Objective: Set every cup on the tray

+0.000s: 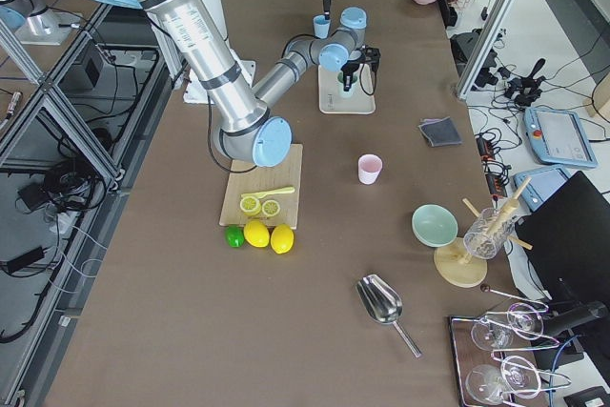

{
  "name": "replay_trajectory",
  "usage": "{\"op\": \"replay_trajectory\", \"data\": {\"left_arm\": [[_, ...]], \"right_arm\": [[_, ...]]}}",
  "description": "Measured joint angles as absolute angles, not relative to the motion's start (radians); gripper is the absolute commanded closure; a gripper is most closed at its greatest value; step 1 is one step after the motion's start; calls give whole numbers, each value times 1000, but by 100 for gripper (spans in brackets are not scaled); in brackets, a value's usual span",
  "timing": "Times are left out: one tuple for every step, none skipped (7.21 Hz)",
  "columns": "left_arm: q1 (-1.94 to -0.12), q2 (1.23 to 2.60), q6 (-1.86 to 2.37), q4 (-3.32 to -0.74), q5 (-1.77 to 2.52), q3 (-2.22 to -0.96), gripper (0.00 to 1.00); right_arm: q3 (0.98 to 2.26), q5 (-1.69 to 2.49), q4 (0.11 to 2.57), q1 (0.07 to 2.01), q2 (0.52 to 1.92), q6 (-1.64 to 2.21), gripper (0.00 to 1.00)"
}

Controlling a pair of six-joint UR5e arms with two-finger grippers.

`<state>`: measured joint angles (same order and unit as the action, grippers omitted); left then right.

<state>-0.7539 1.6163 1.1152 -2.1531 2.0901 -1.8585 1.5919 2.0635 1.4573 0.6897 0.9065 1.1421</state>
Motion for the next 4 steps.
{"op": "replay_trajectory", "data": {"left_arm": [[-743, 1610, 1115, -2154, 2086, -1859, 8], [-728, 1601, 1115, -2160, 2081, -1859, 11], [-714, 1591, 1114, -2168, 2075, -1859, 42], [-701, 1578, 1114, -2179, 2071, -1859, 90]], "right_arm": [[1588, 2062, 1457, 689, 905, 1142, 100], [1585, 2061, 1457, 688, 904, 1143, 100], [1584, 2060, 1457, 688, 904, 1143, 100], [1582, 2057, 1457, 686, 904, 1143, 100]]}}
